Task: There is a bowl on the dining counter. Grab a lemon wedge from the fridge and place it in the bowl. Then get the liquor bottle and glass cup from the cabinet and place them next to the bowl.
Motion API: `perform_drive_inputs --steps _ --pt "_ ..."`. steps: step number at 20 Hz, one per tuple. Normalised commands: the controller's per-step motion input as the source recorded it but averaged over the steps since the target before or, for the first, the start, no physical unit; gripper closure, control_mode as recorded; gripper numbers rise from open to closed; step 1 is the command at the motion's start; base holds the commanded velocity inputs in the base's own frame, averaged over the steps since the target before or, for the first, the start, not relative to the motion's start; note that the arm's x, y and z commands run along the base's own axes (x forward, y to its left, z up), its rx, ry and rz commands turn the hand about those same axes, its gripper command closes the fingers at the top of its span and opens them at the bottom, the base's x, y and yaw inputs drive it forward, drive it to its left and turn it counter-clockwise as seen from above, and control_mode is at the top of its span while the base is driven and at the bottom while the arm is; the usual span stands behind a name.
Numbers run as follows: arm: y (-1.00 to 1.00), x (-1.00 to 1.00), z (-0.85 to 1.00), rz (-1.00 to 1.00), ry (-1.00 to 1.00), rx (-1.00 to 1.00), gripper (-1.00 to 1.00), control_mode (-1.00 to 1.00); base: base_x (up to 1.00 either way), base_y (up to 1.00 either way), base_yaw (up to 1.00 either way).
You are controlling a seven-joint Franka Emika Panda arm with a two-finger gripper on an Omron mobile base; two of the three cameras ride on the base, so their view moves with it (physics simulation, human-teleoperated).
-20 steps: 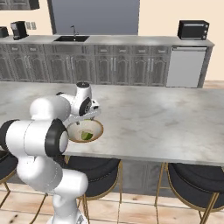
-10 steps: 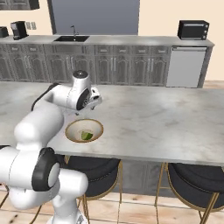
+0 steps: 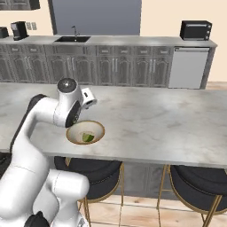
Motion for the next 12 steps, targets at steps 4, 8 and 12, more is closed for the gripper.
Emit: perform_drive_inputs --steps 4,8,12 --pt "0.01 -0.98 0.40 0.00 -0.32 0.03 -1.00 -1.00 0.00 0.00 0.00" --pt "0.00 -1.00 0.11 0.00 -0.33 0.00 -1.00 -1.00 0.00 0.00 0.00" --pt "0.07 -0.98 0.00 -0.02 -0.27 -0.02 -1.00 -1.00 0.00 0.00 0.00"
